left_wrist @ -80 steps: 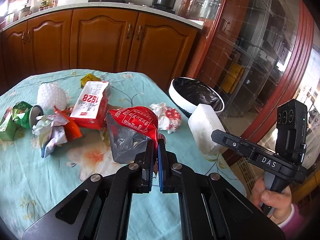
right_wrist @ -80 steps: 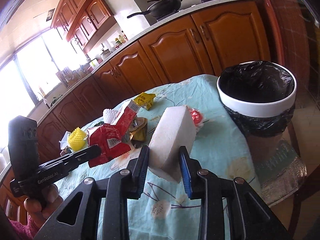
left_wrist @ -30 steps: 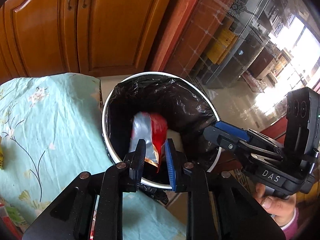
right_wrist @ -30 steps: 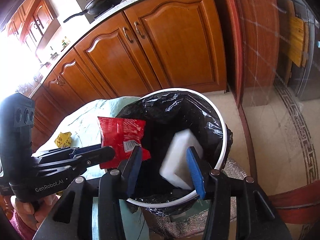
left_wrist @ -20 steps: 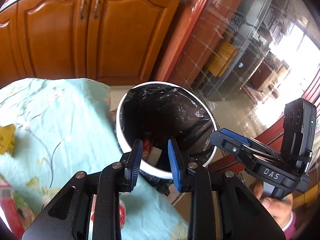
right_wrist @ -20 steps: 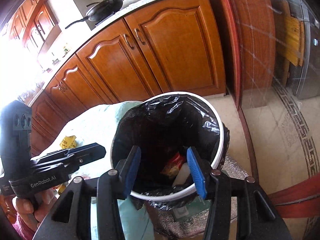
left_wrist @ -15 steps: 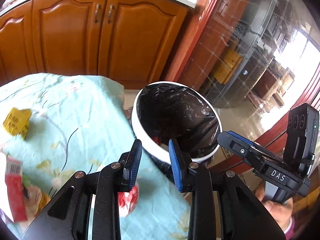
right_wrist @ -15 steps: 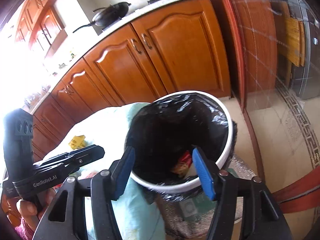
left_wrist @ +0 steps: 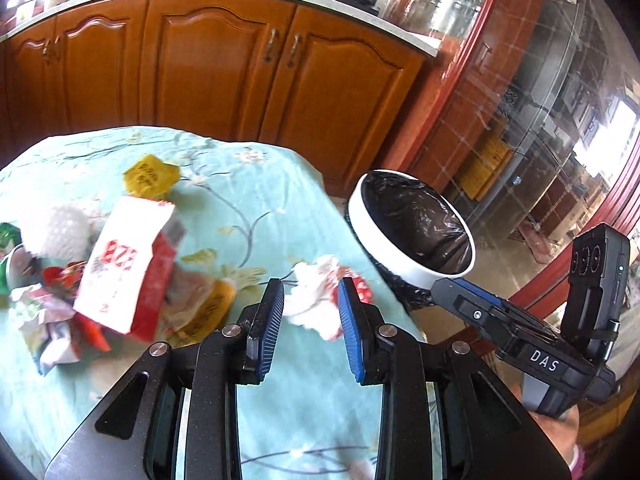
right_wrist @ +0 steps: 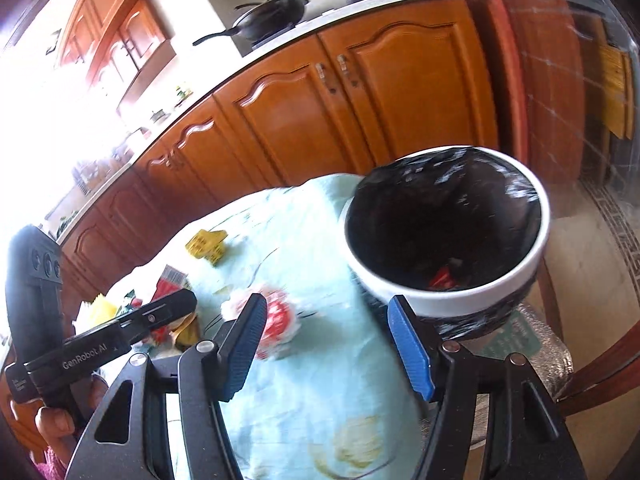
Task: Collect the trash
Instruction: 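Grasp the white milk carton with the left tool while the right tool grasps the red-white plastic bag, then lift the milk carton with the left tool while the right tool lifts the plastic bag, then move both tools over the bin and open them to drop carton and bag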
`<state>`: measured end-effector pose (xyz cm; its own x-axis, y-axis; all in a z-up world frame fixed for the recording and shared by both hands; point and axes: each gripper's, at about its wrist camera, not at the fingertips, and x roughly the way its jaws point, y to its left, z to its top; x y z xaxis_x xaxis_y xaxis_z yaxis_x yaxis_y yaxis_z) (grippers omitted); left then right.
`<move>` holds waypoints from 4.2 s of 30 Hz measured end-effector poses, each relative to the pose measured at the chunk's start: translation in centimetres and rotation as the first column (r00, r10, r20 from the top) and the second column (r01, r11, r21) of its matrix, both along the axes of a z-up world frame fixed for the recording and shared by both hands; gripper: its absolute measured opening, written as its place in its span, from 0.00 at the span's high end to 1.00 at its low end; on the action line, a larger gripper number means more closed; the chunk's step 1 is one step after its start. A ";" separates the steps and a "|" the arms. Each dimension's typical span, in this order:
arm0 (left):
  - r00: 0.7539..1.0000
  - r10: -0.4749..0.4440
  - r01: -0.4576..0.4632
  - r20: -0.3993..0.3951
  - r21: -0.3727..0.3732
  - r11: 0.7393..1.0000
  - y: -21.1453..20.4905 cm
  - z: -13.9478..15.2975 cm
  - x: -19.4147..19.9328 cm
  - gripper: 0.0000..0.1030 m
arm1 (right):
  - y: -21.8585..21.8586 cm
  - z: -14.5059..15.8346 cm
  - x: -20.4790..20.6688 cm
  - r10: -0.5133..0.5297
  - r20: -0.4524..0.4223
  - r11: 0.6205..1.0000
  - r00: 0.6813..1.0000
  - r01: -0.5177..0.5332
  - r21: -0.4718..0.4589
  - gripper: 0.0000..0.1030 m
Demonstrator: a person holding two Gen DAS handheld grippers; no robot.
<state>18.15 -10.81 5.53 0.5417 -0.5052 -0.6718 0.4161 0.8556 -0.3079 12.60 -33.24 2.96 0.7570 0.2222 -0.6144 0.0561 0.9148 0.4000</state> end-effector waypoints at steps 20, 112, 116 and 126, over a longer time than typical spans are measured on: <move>0.990 0.138 -0.138 0.007 0.015 0.990 8.7 -0.2 0.6 0.67 | 7.3 -1.1 3.0 0.110 -0.032 0.992 0.993 -0.112 -0.055 0.37; 0.993 -0.118 0.114 0.025 0.134 0.984 0.9 0.3 0.3 0.56 | 3.8 -0.9 2.1 0.080 -0.004 0.995 0.997 -0.081 -0.051 0.61; 0.988 -0.151 0.149 0.007 0.145 0.978 -2.0 0.2 0.6 0.56 | 1.6 -0.2 1.1 0.035 -0.001 0.997 0.999 -0.035 -0.069 0.61; 0.974 -0.227 0.227 -0.017 0.157 0.961 -8.4 0.8 2.4 0.56 | -3.6 0.5 -0.2 -0.049 -0.011 0.994 0.999 0.047 -0.096 0.61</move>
